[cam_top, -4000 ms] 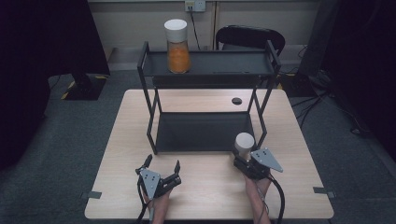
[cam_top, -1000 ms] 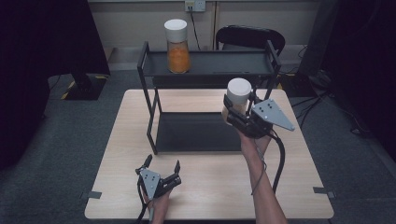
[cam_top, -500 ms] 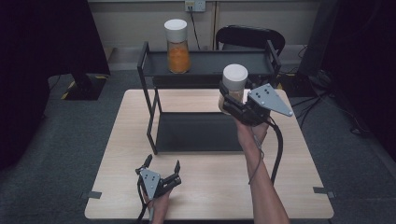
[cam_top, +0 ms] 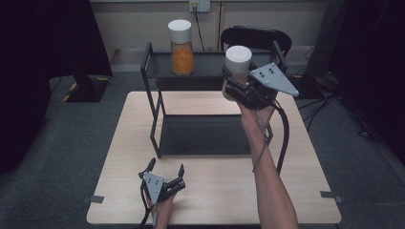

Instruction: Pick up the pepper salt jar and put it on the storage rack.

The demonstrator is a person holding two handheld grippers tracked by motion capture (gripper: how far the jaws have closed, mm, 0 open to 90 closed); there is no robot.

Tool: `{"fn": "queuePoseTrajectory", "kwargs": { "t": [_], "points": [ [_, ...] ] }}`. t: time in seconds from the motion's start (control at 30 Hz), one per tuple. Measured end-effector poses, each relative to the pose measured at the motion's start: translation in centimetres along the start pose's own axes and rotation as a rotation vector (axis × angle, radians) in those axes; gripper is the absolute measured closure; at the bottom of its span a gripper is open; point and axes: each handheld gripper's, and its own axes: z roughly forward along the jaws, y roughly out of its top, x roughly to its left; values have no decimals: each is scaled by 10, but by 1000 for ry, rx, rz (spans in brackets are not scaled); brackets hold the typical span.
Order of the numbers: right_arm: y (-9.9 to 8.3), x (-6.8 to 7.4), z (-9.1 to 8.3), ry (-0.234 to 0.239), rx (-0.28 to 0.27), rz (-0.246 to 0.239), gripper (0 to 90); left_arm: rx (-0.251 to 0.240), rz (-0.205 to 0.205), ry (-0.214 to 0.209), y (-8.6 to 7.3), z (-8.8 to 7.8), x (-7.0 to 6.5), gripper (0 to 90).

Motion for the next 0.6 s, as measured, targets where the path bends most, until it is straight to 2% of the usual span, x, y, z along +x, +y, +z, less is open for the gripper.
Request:
{"fn": "queuePoseTrajectory", "kwargs": {
  "t": [0.6],
  "points": [
    [29, -7, 36, -14, 14, 1, 355, 1, 1, 5, 0, 0, -1, 8]
  ]
}}
